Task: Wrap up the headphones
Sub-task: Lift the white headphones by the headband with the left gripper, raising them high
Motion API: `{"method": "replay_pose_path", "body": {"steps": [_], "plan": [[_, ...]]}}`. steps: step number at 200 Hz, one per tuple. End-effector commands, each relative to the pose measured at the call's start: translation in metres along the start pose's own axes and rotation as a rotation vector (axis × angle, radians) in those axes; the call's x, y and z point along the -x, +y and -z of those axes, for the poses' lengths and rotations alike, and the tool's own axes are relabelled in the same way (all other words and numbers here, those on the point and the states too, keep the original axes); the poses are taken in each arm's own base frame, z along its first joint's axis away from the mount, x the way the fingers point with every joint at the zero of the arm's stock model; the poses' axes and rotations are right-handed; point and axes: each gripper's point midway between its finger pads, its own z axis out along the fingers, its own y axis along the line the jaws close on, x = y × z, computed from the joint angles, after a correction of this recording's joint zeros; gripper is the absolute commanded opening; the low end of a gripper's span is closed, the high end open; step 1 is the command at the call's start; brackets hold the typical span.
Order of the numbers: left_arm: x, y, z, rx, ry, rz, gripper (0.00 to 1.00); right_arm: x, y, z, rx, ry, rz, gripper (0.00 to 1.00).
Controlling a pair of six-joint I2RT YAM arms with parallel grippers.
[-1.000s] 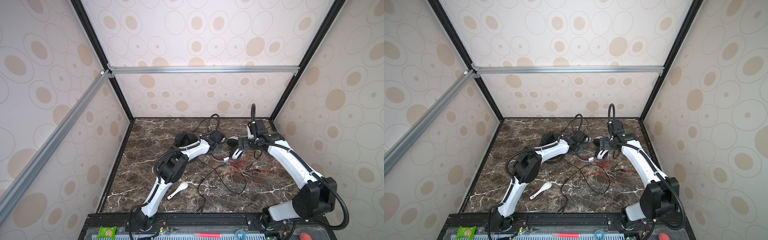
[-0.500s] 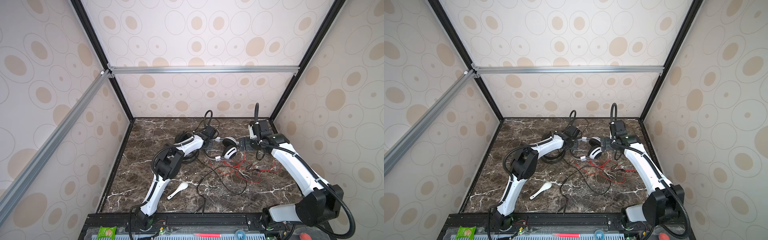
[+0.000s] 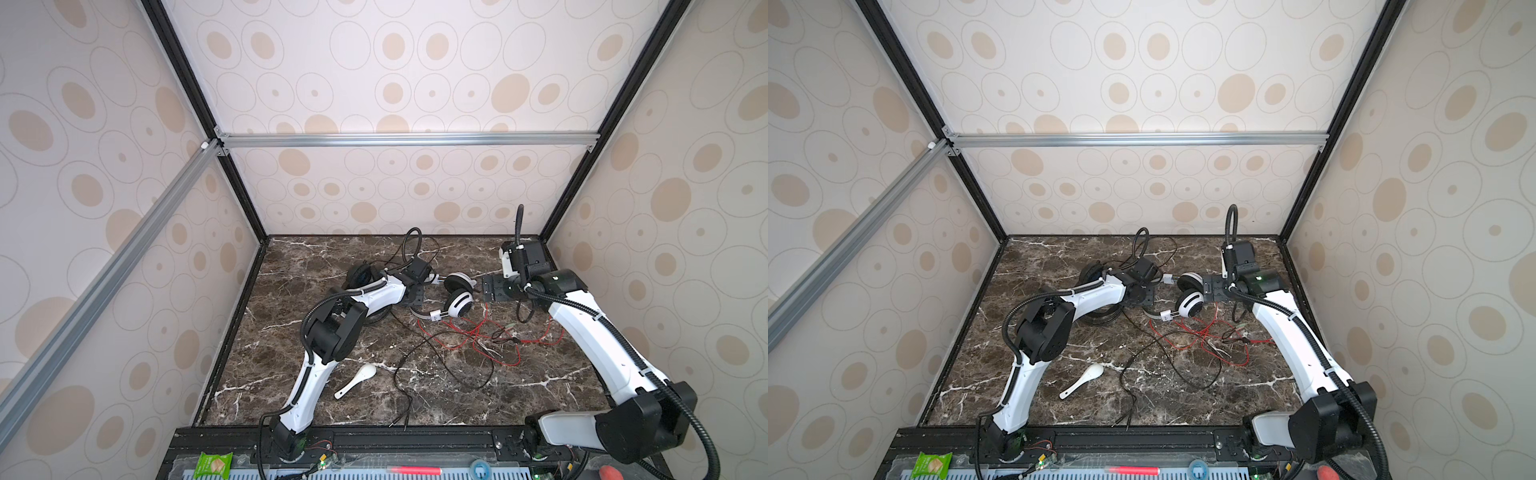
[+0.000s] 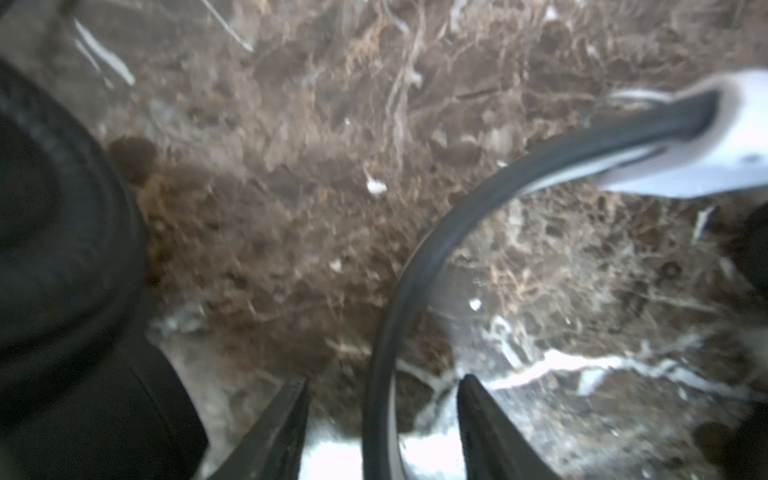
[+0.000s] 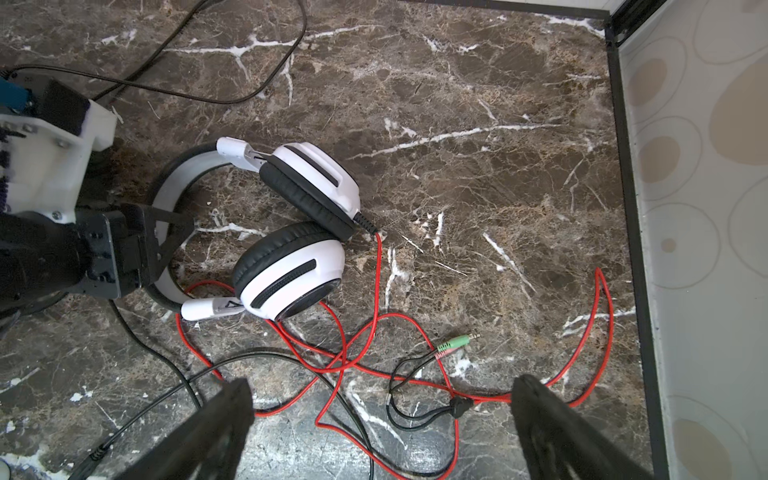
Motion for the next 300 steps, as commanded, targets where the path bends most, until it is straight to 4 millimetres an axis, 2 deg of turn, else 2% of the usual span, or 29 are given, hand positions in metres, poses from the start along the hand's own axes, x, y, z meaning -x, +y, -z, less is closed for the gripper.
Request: {"method": "replay_pose_path", "body": {"steps": [1, 31, 61, 86, 113, 130, 158, 187, 212, 229, 255, 300], "plan": [[-0.015, -0.003, 0.001, 0.009, 0.018, 0.081, 0.46, -0.005, 0.001, 0.002, -0.004, 0.018, 0.022, 1.0], [-0.01, -0.002, 0.0, 0.047, 0.009, 0.075, 0.19, -0.005, 0.008, 0.0, 0.017, 0.012, 0.028, 1.0], [0.009, 0.0, 0.017, 0.062, -0.05, 0.054, 0.0, -0.005, 0.009, 0.007, 0.02, -0.01, 0.042, 1.0], [0.037, -0.019, 0.042, -0.029, -0.136, 0.003, 0.0, -0.003, 0.009, 0.016, 0.034, -0.037, 0.044, 1.0], [0.07, -0.028, 0.089, -0.05, -0.229, -0.082, 0.0, 0.004, 0.022, 0.029, 0.121, -0.088, 0.041, 1.0], [0.085, -0.021, 0.123, -0.024, -0.27, -0.115, 0.0, 0.012, 0.033, 0.045, 0.198, -0.143, 0.036, 0.99], [0.11, -0.005, 0.184, 0.042, -0.337, -0.146, 0.0, 0.026, 0.056, 0.082, 0.372, -0.277, 0.053, 0.98], [0.125, 0.012, 0.237, 0.074, -0.39, -0.134, 0.0, 0.022, 0.077, 0.108, 0.532, -0.35, 0.072, 0.97], [0.132, 0.021, 0.27, 0.07, -0.438, -0.116, 0.0, 0.018, 0.084, 0.123, 0.597, -0.378, 0.097, 0.98], [0.138, 0.036, 0.289, 0.094, -0.471, -0.09, 0.0, 0.015, 0.088, 0.126, 0.626, -0.389, 0.118, 0.98], [0.147, 0.058, 0.31, 0.102, -0.503, -0.079, 0.0, 0.005, 0.094, 0.12, 0.664, -0.404, 0.14, 0.97], [0.172, 0.081, 0.364, -0.01, -0.587, -0.033, 0.0, 0.003, 0.103, 0.111, 0.72, -0.446, 0.145, 0.96]]}}
